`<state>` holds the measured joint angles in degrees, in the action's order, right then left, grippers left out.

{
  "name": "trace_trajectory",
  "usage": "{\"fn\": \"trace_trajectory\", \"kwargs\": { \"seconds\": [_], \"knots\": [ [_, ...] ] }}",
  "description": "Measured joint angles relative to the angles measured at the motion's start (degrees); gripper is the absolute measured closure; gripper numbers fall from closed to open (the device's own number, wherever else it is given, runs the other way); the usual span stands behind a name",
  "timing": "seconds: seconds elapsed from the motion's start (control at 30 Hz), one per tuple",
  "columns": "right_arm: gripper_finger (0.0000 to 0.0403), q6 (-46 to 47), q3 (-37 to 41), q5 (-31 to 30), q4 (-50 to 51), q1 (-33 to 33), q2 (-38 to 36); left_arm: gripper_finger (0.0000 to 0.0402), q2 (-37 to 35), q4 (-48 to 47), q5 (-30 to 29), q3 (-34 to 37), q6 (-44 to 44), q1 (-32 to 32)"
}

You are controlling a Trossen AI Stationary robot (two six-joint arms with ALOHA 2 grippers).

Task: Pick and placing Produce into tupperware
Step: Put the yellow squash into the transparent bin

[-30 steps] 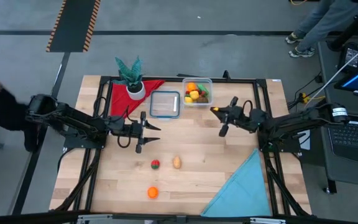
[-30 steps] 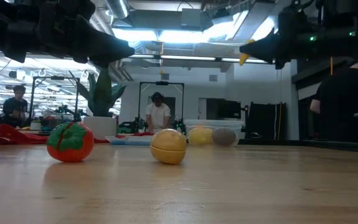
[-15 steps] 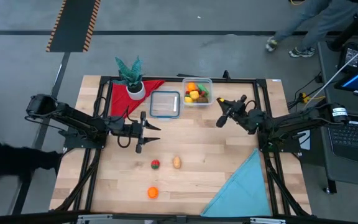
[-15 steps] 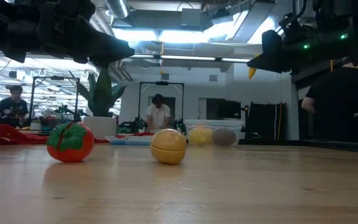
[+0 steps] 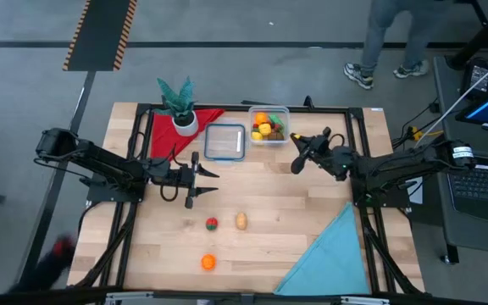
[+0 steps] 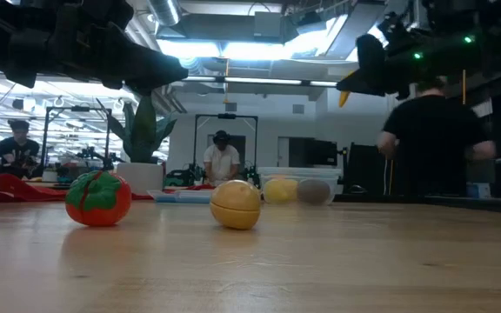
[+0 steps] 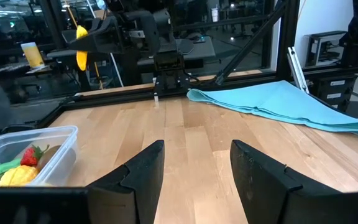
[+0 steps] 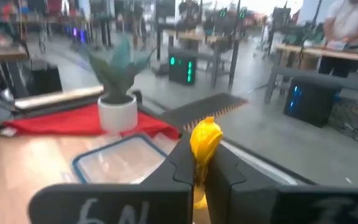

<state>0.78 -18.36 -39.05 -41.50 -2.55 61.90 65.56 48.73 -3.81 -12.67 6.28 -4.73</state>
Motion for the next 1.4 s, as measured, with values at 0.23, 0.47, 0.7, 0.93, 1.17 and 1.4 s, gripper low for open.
{"fn": "trace_trajectory", "kwargs": {
  "seconds": [0.23, 0.47, 0.7, 0.93, 1.17, 1.4],
  "knots": [
    [0.0388, 5.72, -10.57, 1.35, 17.71, -4.92, 4.16, 0.0225, 0.00, -0.39, 0.02, 0.00, 0.00, 0.00],
    [0.0388, 5.55, -16.91, 6.31, 20.58, -11.72, 9.65, 0.0225, 0.00, -0.72, 0.02, 0.00, -0.02, 0.00],
    [0.0388, 7.11, -20.57, 9.53, 23.89, -16.32, 11.71, 0.0225, 0.00, -1.05, 0.02, 0.00, 0.12, 0.00],
    [0.0388, 11.16, -25.84, 14.76, 39.31, -16.91, 11.89, 0.0225, 0.00, -3.52, 0.04, 0.02, 0.33, 0.00],
    [0.0388, 12.68, -33.66, 18.51, 55.10, -16.95, 16.21, 0.0225, 0.00, -3.27, 0.04, 0.02, 0.35, 0.00],
    [0.0388, 10.85, -42.46, 24.43, 66.51, -17.55, 22.00, 0.0225, 0.00, -3.30, 0.04, 0.02, 0.37, 0.00]
  ]
}}
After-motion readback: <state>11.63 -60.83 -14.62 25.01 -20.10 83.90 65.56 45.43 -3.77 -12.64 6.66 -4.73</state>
